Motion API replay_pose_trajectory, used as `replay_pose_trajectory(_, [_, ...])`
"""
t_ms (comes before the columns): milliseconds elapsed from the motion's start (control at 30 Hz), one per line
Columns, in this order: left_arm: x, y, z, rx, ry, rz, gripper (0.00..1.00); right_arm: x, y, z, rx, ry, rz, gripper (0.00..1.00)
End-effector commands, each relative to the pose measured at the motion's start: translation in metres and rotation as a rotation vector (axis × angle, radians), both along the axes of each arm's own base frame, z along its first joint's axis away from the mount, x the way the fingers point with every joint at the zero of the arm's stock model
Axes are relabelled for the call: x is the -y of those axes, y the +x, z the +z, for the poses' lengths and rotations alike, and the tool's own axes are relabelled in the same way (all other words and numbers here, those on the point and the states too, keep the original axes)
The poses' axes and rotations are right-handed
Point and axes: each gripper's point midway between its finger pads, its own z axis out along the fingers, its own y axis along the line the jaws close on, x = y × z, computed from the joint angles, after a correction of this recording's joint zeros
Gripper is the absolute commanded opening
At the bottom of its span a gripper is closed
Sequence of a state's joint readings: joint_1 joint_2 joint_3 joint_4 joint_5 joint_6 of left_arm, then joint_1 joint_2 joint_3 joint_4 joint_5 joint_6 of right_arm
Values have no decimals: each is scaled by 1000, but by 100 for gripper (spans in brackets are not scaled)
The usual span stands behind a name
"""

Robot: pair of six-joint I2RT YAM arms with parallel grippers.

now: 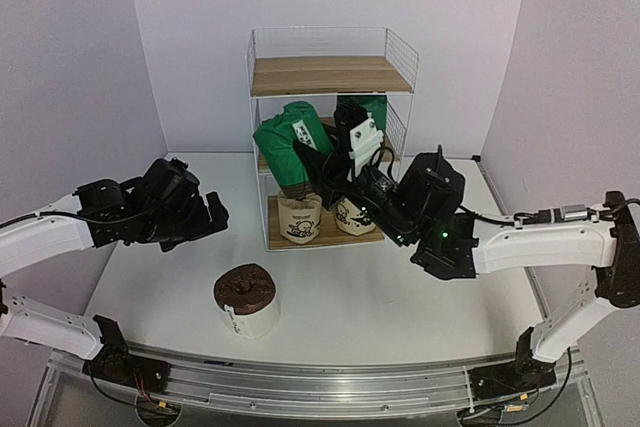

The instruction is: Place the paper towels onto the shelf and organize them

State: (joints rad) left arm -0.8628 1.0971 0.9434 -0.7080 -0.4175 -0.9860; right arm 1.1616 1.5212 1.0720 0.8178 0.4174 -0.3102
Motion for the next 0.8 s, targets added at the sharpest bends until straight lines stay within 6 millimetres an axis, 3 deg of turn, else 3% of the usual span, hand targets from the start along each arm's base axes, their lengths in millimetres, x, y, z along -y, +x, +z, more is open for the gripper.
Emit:
replay_pose_trajectory(0, [12, 6, 23, 77, -61, -53, 100, 19, 7, 71, 179, 221, -78, 0])
replay_pose_trajectory(167, [11, 6, 26, 86, -61, -58, 100, 28, 32, 68, 194, 295, -125, 0])
replay_pose_trajectory(467, [13, 10, 31, 100, -41, -66, 100, 31, 53, 53, 225, 335, -170, 0])
replay_pose_trajectory(767, [13, 10, 30, 94, -26, -67, 100, 25, 53, 32, 238, 302, -138, 0])
